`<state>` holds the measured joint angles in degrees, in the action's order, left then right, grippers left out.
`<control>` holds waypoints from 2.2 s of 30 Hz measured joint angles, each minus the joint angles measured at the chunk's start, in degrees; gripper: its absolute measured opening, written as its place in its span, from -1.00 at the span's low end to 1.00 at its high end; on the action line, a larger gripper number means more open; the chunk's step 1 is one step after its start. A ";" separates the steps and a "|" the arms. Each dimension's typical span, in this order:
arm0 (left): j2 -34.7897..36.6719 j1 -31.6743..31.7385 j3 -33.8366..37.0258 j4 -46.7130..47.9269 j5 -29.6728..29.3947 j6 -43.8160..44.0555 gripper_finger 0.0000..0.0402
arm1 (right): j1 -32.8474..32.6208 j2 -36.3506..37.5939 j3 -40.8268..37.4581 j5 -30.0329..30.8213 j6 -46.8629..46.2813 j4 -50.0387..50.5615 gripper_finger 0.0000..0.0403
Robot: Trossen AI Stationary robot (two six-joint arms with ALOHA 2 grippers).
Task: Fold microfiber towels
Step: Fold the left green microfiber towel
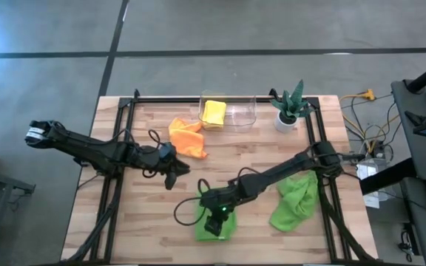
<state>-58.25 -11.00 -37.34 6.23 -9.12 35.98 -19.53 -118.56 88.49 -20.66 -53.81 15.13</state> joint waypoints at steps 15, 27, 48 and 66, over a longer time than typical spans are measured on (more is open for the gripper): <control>-24.12 -5.48 10.53 -44.51 19.43 25.13 -0.60 | -2.54 20.64 -33.02 20.81 -22.59 -10.57 -0.50; -32.61 -6.89 6.94 -47.21 19.14 34.30 -0.60 | -2.21 20.52 -43.66 18.45 -29.34 -25.17 -0.54; -32.24 -9.84 7.37 -36.50 17.40 41.70 -0.60 | -1.18 15.42 -39.56 12.22 -28.33 -24.85 -0.54; -32.24 -10.49 7.52 -36.12 15.82 39.97 -0.60 | 0.14 12.13 -32.49 12.12 -24.14 -13.90 -0.54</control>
<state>-90.50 -21.50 -29.82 -29.89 6.70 75.95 -19.39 -106.44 56.00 -8.54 -77.96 1.23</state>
